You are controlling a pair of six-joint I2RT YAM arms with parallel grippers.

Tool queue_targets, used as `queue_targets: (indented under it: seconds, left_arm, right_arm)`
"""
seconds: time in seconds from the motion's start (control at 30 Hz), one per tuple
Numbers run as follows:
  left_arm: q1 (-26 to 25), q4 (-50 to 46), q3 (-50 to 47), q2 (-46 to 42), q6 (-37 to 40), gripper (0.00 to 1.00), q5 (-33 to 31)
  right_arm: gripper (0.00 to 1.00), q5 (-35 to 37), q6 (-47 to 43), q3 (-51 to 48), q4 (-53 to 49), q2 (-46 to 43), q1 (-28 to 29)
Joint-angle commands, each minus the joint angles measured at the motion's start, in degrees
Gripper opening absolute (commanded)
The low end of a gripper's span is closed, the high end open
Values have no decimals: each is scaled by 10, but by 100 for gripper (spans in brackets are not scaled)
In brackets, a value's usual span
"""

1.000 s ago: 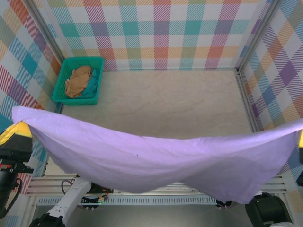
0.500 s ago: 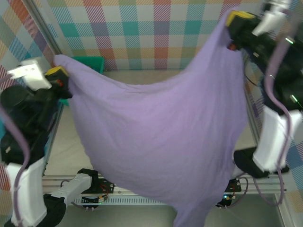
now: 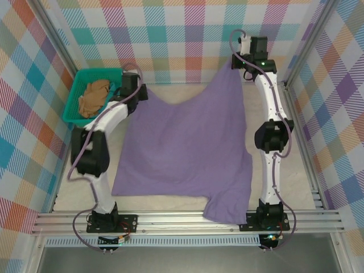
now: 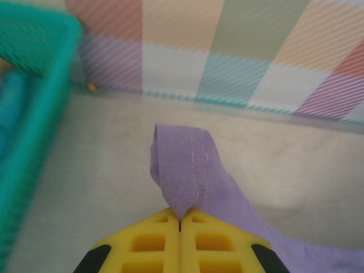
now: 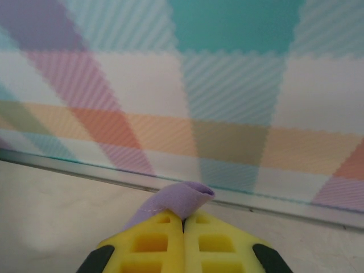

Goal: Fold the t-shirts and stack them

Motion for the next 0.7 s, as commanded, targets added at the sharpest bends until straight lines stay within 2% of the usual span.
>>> queue_targets:
  seconds: [0.0, 0.1, 0.33, 0.53, 0.67]
  left_arm:
    - [17, 78, 88, 79, -41, 0, 11]
    - [33, 92, 145, 149, -71, 0, 14]
    - [54, 100, 226, 222, -96, 0, 46]
    - [57, 86, 269, 250, -98, 0, 74]
    - [56, 85, 267, 245, -97, 0, 89]
  right_arm:
    - [0, 22, -2, 40, 93, 29, -26]
    - [0, 41, 14, 42, 127, 63, -44]
    - [0, 48, 44, 42, 162, 88, -64]
    - [0, 15, 57, 27, 134, 74, -65]
    - [0, -11, 62, -25, 118, 33, -65]
